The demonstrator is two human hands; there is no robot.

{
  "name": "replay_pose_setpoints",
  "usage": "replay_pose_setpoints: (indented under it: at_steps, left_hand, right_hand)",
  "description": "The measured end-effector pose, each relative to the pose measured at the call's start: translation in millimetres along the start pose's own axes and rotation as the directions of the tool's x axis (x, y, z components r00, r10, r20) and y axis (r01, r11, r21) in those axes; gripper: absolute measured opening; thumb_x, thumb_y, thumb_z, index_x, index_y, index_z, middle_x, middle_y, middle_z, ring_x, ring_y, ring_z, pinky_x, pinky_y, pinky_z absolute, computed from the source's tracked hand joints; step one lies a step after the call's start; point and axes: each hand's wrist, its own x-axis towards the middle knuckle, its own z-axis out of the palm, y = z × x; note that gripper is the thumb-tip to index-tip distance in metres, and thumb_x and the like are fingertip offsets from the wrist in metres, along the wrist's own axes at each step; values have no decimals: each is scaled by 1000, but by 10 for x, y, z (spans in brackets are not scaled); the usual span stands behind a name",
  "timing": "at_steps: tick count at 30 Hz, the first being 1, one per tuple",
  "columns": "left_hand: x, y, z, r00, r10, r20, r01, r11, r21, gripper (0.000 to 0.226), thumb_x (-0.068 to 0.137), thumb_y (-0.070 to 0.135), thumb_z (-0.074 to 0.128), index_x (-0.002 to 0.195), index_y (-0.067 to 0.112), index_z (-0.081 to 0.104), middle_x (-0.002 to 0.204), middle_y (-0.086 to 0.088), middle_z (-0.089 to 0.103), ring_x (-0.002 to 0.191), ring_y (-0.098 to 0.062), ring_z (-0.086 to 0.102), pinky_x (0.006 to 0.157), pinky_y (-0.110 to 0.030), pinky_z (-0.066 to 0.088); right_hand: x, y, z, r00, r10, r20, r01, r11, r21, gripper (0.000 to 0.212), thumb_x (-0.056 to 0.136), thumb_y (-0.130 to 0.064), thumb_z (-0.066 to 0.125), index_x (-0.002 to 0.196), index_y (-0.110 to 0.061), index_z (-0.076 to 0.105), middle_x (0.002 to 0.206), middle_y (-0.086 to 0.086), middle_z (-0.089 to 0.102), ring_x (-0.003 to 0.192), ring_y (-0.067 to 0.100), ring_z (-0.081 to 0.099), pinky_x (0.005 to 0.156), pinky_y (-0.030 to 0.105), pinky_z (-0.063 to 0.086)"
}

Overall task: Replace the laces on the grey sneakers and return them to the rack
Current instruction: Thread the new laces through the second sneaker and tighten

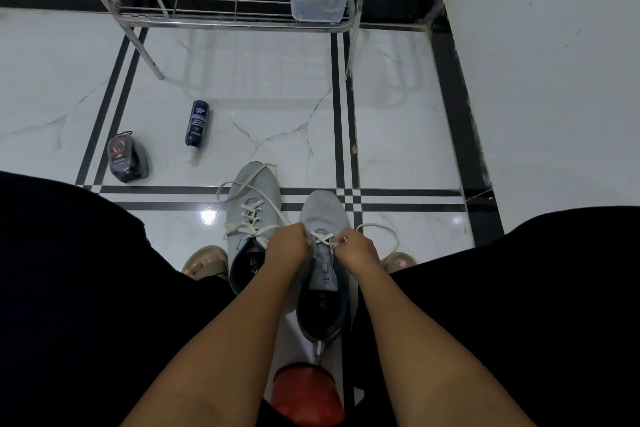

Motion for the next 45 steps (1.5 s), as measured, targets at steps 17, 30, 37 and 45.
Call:
replay_pose_setpoints:
  at_steps: [17,30,37,45]
  left_hand:
    - [-79,15,-17,994,-57,-96,51,997,-61,20,91,17,53,108,5,51,105,-17,65,100,-34,60,77,-36,45]
    - [-369,2,162,978,-189,-87,170,966,-196,21,91,20,53,100,13,71,108,-13,68,102,-31,62,81,-32,47]
    - [-321,-90,116,980,-198,-10,176,894,-413,23,93,14,58,111,11,71,117,-10,67,109,-27,60,86,-26,43]
    - [-285,-109,145,980,-197,-2,174,870,-462,21,93,14,59,110,12,71,113,-9,69,107,-24,61,82,-22,40]
  right_hand:
    - [-2,-33,-64,993,116,-35,-117,993,-29,37,94,-29,49,127,-11,48,124,13,58,110,32,57,81,33,46]
    - [-129,-378,-241,986,-48,-162,85,969,231,14,87,-9,49,84,-17,60,100,9,67,97,29,64,84,38,54]
    - [-268,-291,97,999,-19,-44,16,997,-71,30,84,-17,59,55,-25,58,95,0,70,93,24,64,79,30,52]
    - [-264,-316,136,992,26,-120,-34,997,-62,22,83,-30,65,62,-32,68,102,-2,68,97,22,60,83,30,49]
